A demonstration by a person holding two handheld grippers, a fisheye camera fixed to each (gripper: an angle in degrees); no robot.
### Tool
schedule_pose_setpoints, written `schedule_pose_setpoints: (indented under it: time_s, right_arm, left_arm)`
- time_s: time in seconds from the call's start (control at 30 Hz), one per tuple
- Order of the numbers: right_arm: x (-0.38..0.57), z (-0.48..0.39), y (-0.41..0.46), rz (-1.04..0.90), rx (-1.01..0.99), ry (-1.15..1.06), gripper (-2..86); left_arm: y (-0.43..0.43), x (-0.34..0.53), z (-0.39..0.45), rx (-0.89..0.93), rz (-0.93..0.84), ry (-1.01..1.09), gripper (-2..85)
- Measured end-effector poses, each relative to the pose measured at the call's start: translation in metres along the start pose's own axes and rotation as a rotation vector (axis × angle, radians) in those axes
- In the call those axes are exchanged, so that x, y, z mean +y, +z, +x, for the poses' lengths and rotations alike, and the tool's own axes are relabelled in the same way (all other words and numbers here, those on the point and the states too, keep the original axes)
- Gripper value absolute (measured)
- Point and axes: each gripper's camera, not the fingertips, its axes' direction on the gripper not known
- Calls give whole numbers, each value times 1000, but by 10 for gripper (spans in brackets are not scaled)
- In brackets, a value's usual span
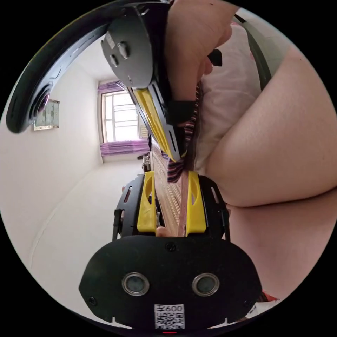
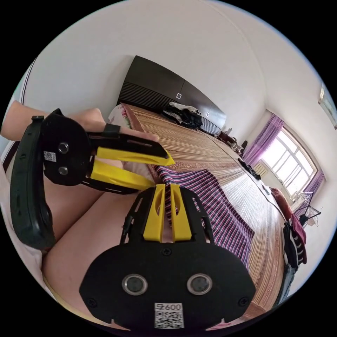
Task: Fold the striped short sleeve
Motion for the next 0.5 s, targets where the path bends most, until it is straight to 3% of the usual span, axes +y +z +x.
schedule_pose_setpoints:
  time_s: [0.23,0.5]
  right_arm:
    - [41,-14,37,44,48,-8,-3]
    - [122,-33,137,-227,287,-191,-4]
  left_arm:
    - [2,-4,35,-130,39,76,38]
    - [-34,-4,49,-181,62,17,32]
